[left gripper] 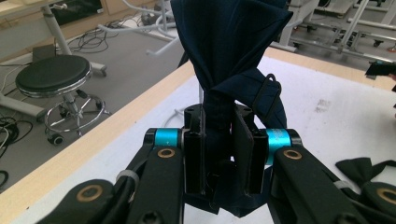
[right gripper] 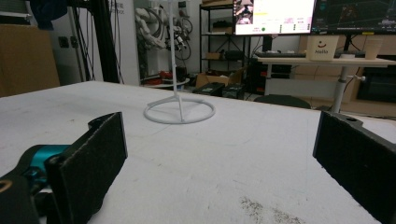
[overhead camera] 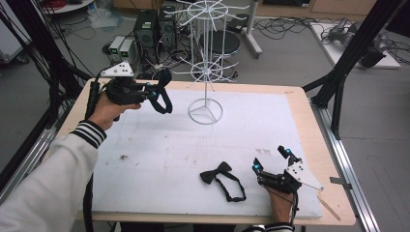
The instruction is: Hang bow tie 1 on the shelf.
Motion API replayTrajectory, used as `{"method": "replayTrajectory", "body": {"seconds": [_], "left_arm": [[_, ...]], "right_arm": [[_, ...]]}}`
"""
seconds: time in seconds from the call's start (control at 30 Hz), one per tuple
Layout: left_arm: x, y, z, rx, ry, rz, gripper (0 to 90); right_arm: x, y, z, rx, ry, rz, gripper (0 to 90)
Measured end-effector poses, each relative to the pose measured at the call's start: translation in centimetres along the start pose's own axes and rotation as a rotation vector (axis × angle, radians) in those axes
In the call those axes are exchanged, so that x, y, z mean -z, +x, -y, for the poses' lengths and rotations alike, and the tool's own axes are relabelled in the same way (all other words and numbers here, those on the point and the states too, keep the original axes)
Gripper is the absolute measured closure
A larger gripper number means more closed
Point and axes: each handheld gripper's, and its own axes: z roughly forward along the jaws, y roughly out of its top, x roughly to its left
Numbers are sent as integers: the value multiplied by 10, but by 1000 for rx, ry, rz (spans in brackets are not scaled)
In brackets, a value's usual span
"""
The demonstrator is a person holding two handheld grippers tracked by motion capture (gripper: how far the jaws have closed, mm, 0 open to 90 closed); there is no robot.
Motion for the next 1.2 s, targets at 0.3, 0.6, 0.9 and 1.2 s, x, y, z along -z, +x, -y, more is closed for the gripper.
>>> {"method": "replayTrajectory", "body": {"seconds": [0.3,0.6,0.9,1.2], "left_arm": [[-7,-6,-12,12,-25,3,753],[-20,-9,-27,3,-26,0,753],[-34,-10,-33,-2,-15,-4,753],[-44,-8,-42,-1,3,-23,753]], "right_arm": [[0,-1,0,7,-5,3,22],[0,-1,0,2,-3,2,22],[0,-1,0,-3,-3,3,22],[0,-1,0,-7,-4,2,22]]}}
